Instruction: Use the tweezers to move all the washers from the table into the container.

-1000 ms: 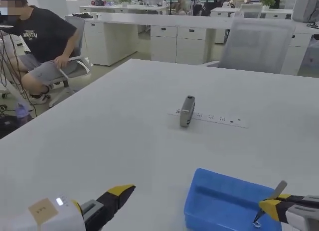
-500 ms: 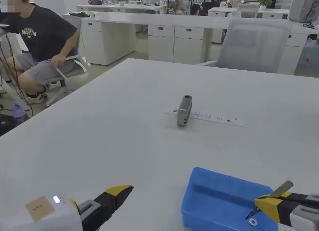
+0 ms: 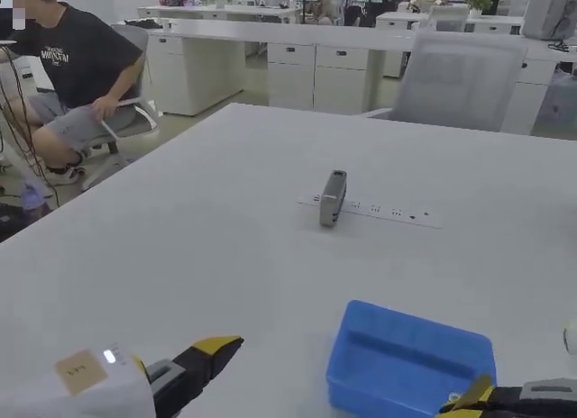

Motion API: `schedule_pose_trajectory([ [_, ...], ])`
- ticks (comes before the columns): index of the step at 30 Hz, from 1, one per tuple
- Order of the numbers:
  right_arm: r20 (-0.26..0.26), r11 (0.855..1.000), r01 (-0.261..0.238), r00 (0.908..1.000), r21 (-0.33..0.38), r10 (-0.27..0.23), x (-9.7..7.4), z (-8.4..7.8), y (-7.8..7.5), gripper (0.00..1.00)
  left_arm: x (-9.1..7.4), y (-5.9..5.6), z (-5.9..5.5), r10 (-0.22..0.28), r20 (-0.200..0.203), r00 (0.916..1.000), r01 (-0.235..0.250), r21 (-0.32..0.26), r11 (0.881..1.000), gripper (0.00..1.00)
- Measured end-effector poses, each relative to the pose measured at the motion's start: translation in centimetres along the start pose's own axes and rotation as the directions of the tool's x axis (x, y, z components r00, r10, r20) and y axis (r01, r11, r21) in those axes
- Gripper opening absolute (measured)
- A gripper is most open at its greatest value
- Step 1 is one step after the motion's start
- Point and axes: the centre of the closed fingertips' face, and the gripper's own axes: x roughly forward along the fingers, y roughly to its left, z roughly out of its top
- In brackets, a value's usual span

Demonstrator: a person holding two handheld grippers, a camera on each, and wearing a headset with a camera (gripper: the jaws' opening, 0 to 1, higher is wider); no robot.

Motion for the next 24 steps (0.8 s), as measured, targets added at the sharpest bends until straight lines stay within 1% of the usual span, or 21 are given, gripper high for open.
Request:
schedule_pose_trajectory([
  [3, -0.037, 0.999, -0.014, 0.9992, -0.036, 0.012, 0.5, -0.5, -0.1, 0.02, 0.0, 0.0, -0.1, -0.001, -0.004, 1.0, 0.001, 0.0, 1.0, 0.73],
  [4, -0.047, 0.998, -0.019, 0.9988, -0.062, 0.016, 0.7, -0.6, -0.1, 0.03, 0.0, 0.0, -0.1, 0.0, -0.005, 1.0, 0.001, 0.001, 1.0, 0.72],
  [6, -0.064, 0.996, -0.017, 0.9979, -0.087, 0.012, 0.9, -0.7, -0.2, 0.03, 0.0, 0.0, -0.1, 0.0, -0.006, 1.0, 0.0, 0.003, 1.0, 0.72],
  [7, -0.076, 0.993, -0.014, 0.9971, -0.113, 0.005, 1.1, -0.9, -0.4, 0.03, 0.0, 0.0, -0.1, 0.002, -0.008, 1.0, -0.001, 0.004, 1.0, 0.72],
  [9, -0.077, 0.99, -0.019, 0.997, -0.137, 0.008, 1.3, -0.9, -0.3, 0.03, 0.0, 0.0, -0.1, 0.002, -0.008, 1.0, -0.002, 0.004, 1.0, 0.71],
  [14, -0.079, 0.989, -0.031, 0.9967, -0.147, 0.019, 1.8, -1.3, 0.0, 0.03, -0.1, 0.1, -0.2, 0.005, -0.008, 1.0, -0.005, 0.005, 1.0, 0.7],
  [20, -0.077, 0.988, -0.025, 0.9969, -0.153, 0.013, 1.9, -1.4, 0.0, 0.04, -0.1, 0.1, -0.2, 0.003, -0.014, 0.9999, -0.003, 0.006, 1.0, 0.7],
  [23, -0.089, 0.987, -0.022, 0.996, -0.159, 0.007, 2.0, -1.4, -0.2, 0.04, -0.1, 0.0, -0.3, 0.001, -0.018, 0.9998, -0.001, 0.009, 1.0, 0.7],
  [24, -0.103, 0.987, -0.028, 0.9946, -0.16, 0.012, 2.1, -1.6, -0.1, 0.03, -0.1, 0.0, -0.3, 0.0, -0.019, 0.9998, 0.0, 0.01, 1.0, 0.7],
])
